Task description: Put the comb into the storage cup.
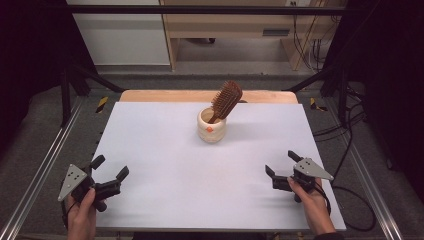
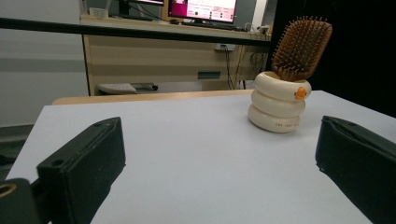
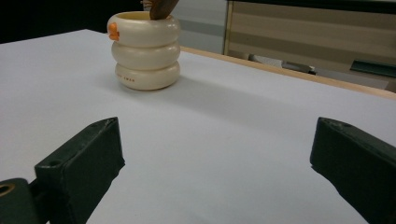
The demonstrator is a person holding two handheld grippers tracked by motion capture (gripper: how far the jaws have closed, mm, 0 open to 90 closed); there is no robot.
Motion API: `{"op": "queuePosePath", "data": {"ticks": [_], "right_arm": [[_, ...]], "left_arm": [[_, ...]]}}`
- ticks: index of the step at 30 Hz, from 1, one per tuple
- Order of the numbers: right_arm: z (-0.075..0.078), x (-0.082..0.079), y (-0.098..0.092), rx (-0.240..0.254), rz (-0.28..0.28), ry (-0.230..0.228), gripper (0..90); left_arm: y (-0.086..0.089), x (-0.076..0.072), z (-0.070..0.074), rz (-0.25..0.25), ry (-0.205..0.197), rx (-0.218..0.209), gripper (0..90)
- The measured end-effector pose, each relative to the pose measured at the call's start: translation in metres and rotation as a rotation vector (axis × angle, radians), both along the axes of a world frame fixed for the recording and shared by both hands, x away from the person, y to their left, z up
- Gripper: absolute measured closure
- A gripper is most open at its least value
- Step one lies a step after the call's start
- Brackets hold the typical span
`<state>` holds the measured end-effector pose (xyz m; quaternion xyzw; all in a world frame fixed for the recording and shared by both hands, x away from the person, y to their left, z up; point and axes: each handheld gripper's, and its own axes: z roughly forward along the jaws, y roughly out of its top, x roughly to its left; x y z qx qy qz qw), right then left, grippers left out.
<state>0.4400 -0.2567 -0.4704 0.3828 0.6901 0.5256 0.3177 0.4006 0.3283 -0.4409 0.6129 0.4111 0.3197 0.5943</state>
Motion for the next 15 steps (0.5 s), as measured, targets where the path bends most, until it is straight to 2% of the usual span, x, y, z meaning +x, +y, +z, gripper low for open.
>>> {"op": "queuePosePath", "data": {"ticks": [9, 15], "right_arm": [[-0.002, 0.004, 0.010, -0.019, 0.022, -0.005, 3.0], [-0.002, 0.004, 0.012, -0.015, 0.032, -0.006, 2.8]], "left_arm": [[-0.001, 0.001, 0.000, -0.004, 0.001, -0.013, 1.6], [-0.002, 0.002, 0.000, -0.006, 0.001, -0.011, 1.6]]}}
